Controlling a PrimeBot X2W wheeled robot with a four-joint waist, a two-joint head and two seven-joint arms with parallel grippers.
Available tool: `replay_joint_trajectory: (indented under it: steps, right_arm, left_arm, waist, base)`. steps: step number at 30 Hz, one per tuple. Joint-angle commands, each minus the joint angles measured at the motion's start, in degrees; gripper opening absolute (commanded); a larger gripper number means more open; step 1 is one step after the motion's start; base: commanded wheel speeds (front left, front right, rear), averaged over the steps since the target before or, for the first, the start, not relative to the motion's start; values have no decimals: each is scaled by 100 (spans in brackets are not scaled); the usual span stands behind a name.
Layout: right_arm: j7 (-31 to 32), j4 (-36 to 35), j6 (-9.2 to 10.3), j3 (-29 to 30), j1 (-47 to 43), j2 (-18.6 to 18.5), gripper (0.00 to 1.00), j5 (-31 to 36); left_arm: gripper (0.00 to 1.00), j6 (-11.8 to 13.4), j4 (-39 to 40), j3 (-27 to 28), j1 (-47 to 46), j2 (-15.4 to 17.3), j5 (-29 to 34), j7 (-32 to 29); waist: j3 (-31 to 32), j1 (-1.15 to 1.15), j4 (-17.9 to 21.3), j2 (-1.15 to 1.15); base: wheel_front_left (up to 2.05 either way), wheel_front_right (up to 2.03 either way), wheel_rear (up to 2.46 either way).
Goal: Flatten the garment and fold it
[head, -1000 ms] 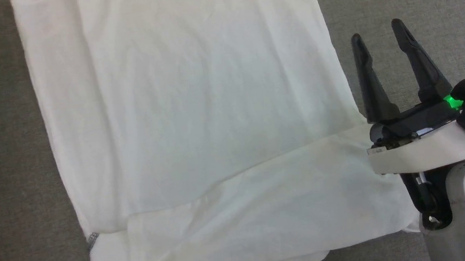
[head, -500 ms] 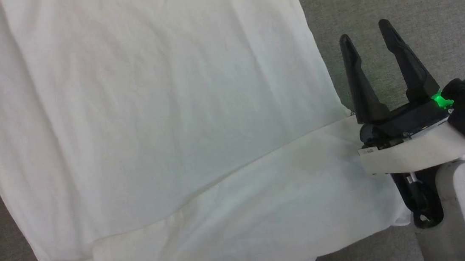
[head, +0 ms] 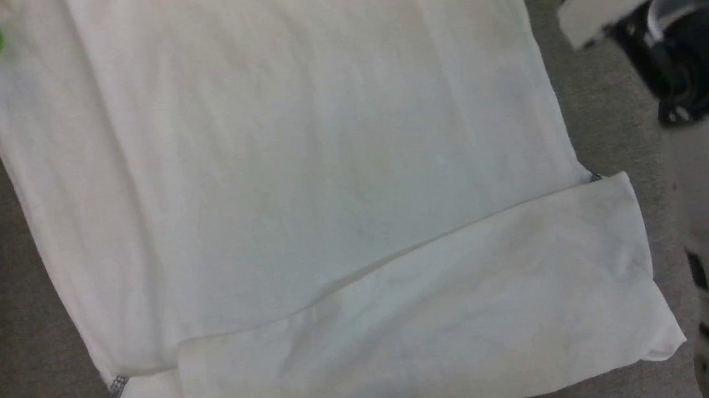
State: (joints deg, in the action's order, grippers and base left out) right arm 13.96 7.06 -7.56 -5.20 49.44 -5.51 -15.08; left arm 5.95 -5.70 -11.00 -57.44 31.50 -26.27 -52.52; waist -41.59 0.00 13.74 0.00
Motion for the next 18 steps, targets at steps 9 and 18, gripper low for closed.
replay_joint_trajectory:
  steps: [9,18]
  right_arm:
    - [1873,2139,8,688,1941,-99,100,585]
    - [3267,3002,8,1162,2612,-94,44,1687]
  left_arm:
    - [0,-381,-388,-549,-557,-767,-17,648]
    - [0,-563,-792,-654,-757,-955,-71,1058]
  waist:
    - [-118,0,-1103,0]
    - [-234,0,-1366,0]
  base:
    - [0,0,0]
    - [0,0,0]
